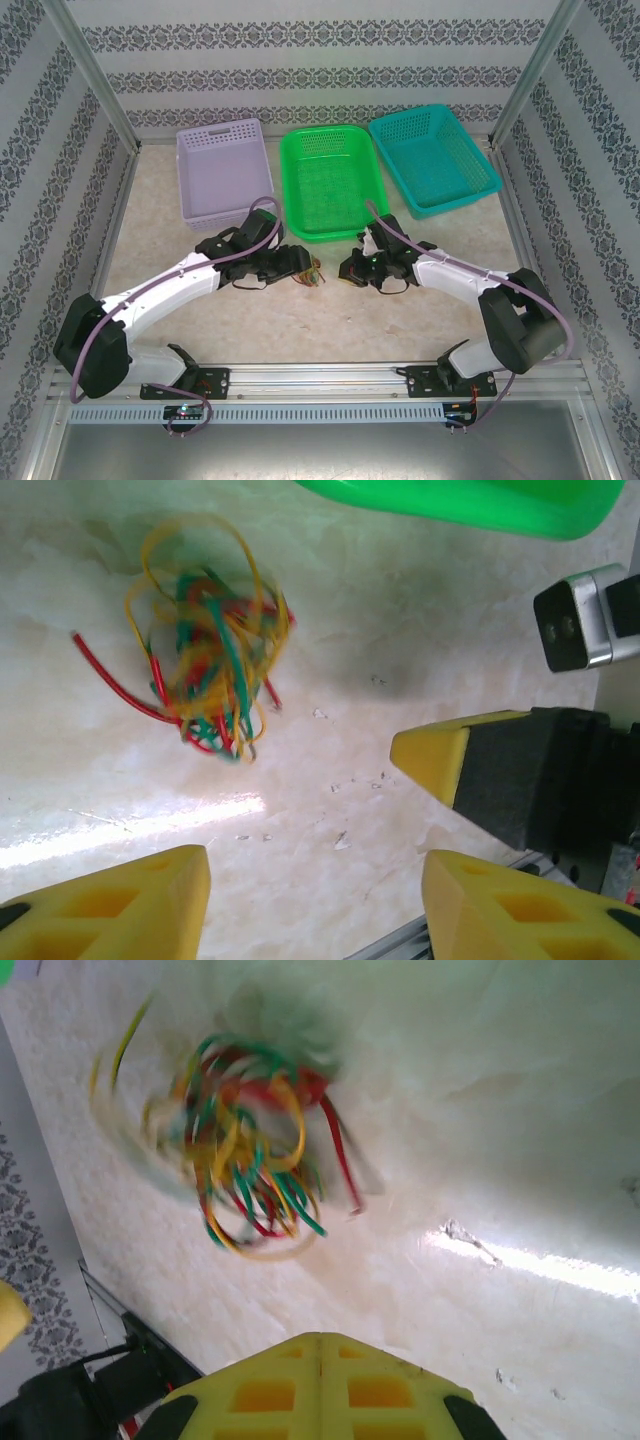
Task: Untangle the cables
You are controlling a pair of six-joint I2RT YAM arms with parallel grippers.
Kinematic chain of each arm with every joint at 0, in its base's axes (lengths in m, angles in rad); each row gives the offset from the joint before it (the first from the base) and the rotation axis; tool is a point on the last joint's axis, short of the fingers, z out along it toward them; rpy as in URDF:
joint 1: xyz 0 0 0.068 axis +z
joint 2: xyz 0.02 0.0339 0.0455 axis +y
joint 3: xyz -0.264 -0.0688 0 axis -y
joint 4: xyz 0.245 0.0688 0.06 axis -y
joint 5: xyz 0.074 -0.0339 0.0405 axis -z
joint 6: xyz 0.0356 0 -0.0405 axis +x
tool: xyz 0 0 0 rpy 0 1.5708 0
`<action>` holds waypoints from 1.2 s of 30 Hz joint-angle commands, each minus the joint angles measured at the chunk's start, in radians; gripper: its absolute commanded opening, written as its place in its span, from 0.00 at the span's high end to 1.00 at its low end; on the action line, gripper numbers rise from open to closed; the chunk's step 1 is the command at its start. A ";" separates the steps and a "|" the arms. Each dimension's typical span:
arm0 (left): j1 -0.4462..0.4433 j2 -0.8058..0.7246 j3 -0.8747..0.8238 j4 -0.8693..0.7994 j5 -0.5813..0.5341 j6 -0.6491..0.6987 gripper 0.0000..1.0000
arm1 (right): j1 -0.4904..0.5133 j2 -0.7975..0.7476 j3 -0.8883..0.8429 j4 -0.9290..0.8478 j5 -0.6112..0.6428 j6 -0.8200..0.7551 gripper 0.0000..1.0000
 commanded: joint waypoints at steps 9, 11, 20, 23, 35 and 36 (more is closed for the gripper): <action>0.026 -0.060 0.038 -0.260 -0.245 -0.055 0.54 | 0.232 -0.005 0.166 -0.171 0.313 -0.216 0.43; 0.039 -0.102 0.007 -0.282 -0.268 -0.076 0.56 | 0.291 0.060 0.267 -0.252 0.458 -0.313 0.42; 0.108 -0.338 -0.134 -0.350 -0.305 -0.156 0.58 | 0.393 0.372 0.578 -0.464 0.721 -0.517 0.37; 0.116 -0.370 -0.148 -0.352 -0.294 -0.154 0.58 | 0.394 0.445 0.636 -0.489 0.730 -0.501 0.38; 0.118 -0.374 -0.151 -0.338 -0.267 -0.142 0.58 | 0.406 0.654 0.756 -0.510 0.723 -0.488 0.55; 0.118 -0.373 -0.151 -0.337 -0.266 -0.142 0.58 | 0.406 0.655 0.751 -0.504 0.720 -0.496 0.63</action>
